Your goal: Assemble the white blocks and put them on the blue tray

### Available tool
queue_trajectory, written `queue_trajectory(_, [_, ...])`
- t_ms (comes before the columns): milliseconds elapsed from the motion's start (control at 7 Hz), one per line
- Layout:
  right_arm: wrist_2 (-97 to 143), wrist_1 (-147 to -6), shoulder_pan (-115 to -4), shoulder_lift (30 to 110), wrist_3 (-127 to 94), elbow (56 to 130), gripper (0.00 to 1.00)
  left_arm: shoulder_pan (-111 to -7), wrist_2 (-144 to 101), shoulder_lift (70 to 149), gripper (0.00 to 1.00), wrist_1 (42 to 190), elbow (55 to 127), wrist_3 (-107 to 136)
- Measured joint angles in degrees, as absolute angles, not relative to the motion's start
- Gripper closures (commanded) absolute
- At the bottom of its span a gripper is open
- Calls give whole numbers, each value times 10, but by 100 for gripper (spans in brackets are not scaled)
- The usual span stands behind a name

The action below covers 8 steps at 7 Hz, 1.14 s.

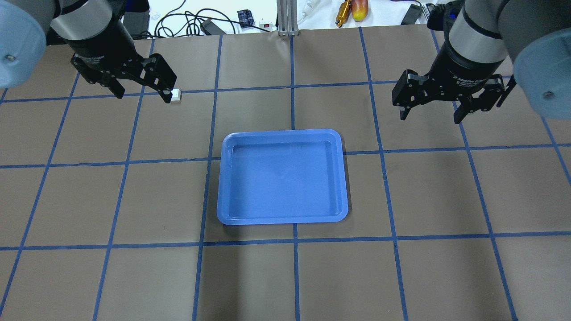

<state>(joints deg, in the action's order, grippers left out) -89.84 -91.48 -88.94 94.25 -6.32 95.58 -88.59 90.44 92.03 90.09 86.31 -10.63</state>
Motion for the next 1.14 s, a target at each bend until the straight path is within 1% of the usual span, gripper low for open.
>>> queue_trajectory(714, [-896,-918,-889,942,-62,959,0,-877,907,935,0,891,857,-111])
queue_trajectory(1000, [-897,-924,-889,941,-62,960,0,-862,905,989,0,883,823,-111])
queue_trajectory(1143, [-897,-927,-889,941,-61,960,0,-859,905,1030,0,872,797,-110])
